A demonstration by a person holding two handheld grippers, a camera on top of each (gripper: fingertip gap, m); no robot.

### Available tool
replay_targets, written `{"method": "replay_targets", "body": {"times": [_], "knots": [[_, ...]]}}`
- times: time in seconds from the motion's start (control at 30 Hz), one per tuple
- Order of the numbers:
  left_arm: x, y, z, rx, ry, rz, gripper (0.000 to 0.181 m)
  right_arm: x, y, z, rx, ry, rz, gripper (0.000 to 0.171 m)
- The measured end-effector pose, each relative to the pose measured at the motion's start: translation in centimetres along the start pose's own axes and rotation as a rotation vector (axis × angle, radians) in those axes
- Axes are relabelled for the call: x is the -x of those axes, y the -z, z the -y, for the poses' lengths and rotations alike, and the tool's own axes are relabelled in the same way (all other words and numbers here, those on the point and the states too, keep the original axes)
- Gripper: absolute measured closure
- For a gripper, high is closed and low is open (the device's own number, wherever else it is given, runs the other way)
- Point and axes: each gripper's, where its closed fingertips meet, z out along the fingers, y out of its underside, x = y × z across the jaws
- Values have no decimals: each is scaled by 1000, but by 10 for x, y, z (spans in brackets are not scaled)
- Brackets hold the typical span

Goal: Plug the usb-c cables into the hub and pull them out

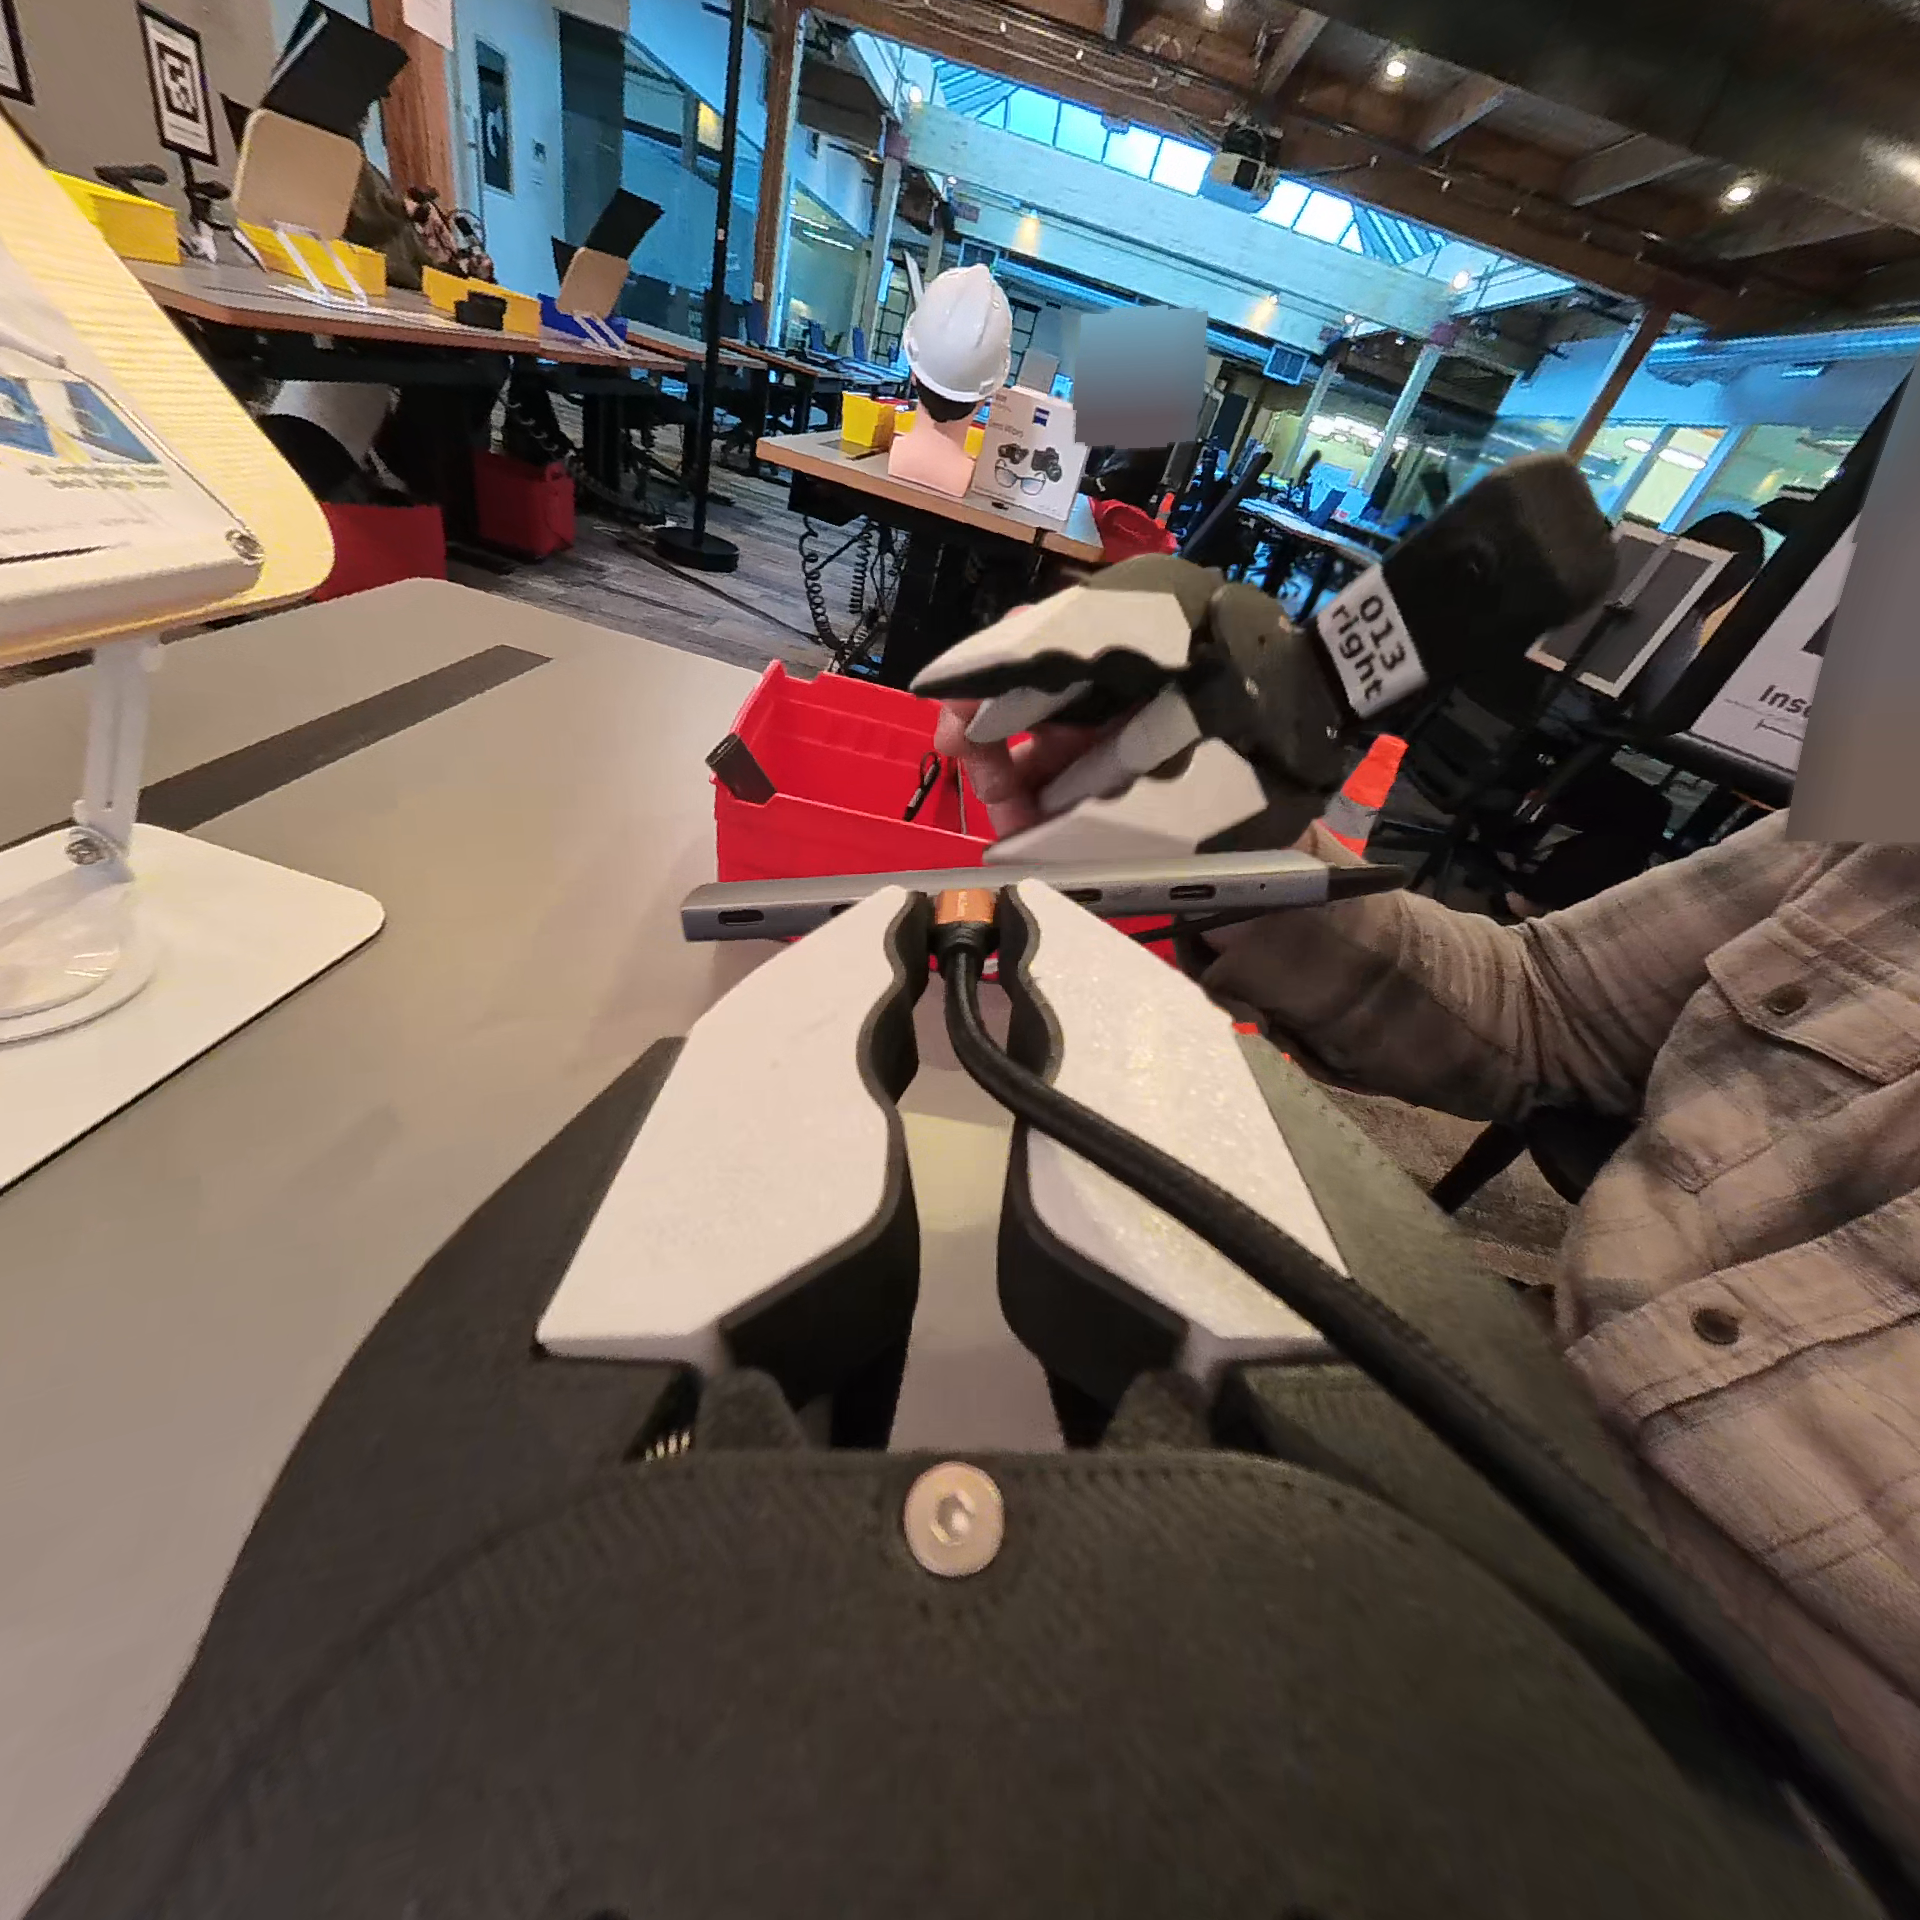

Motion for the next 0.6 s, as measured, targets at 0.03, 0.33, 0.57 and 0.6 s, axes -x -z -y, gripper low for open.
{"method": "replay_targets", "body": {"times": [0.03, 0.33, 0.57, 0.6], "knots": [[-2, -2, 0, 0, 3, -6, 169, 6, -3, 1, 7, 64, 5, 133], [-13, -18, -8, 8, 43, -50, 169, 33, -20, 5, 11, 385, -2, 138], [-21, -24, -10, 6, 63, -86, 169, 27, -21, 8, -32, 413, -74, 164], [-21, -25, -11, 4, 65, -88, 169, 26, -20, 8, -33, 415, -78, 164]]}}
